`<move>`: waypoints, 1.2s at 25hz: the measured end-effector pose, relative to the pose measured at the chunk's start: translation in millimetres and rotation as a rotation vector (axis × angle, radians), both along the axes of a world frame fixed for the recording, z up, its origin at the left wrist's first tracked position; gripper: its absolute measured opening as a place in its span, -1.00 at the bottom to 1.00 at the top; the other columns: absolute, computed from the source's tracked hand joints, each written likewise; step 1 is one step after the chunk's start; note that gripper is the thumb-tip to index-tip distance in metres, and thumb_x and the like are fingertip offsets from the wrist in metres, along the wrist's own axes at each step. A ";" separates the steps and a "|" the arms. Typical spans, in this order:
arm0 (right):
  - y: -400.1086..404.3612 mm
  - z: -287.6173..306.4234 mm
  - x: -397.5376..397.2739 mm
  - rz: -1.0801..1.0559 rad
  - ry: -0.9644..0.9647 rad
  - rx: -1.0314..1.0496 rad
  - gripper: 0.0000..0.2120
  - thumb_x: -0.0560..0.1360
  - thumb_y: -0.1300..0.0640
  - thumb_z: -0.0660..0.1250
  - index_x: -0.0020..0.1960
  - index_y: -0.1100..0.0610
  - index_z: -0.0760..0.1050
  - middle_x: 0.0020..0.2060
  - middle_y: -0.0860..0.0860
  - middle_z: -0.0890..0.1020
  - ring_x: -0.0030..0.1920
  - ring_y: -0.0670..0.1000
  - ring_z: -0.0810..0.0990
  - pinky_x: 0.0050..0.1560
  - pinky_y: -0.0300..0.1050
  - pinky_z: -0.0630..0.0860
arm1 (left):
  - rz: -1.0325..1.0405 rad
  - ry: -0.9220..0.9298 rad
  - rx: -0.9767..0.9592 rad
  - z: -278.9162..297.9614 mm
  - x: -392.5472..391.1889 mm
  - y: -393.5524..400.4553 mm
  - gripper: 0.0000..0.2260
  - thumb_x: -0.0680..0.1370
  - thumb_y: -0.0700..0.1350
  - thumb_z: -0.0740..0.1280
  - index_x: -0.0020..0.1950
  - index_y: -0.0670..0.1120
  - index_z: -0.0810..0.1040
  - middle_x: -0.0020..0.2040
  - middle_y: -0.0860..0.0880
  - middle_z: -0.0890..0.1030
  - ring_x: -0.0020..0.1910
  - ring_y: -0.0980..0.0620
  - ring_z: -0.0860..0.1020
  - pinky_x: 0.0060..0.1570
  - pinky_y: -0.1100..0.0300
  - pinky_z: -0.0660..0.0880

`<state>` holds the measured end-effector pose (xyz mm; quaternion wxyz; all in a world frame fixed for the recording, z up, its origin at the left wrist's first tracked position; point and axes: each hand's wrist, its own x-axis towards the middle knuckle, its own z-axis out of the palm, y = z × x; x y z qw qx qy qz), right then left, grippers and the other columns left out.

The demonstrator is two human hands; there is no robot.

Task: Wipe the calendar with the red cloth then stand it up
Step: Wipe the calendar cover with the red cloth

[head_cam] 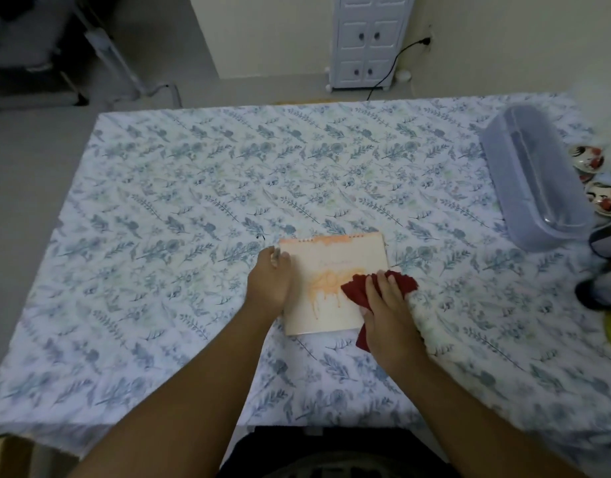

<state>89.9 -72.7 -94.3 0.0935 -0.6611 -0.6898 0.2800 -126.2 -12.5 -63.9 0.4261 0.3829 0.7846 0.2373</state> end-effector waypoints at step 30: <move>33.6 -10.1 -37.9 0.053 -0.095 -0.013 -0.43 0.65 -0.05 -0.12 0.65 0.04 0.01 0.64 -0.06 0.00 0.62 -0.07 -0.16 0.59 0.01 -0.23 | -0.652 0.600 0.317 -66.5 -20.3 -39.9 -0.44 0.68 0.01 -0.02 0.67 -0.08 -0.03 0.68 -0.04 0.01 0.65 0.04 -0.08 0.60 -0.05 -0.06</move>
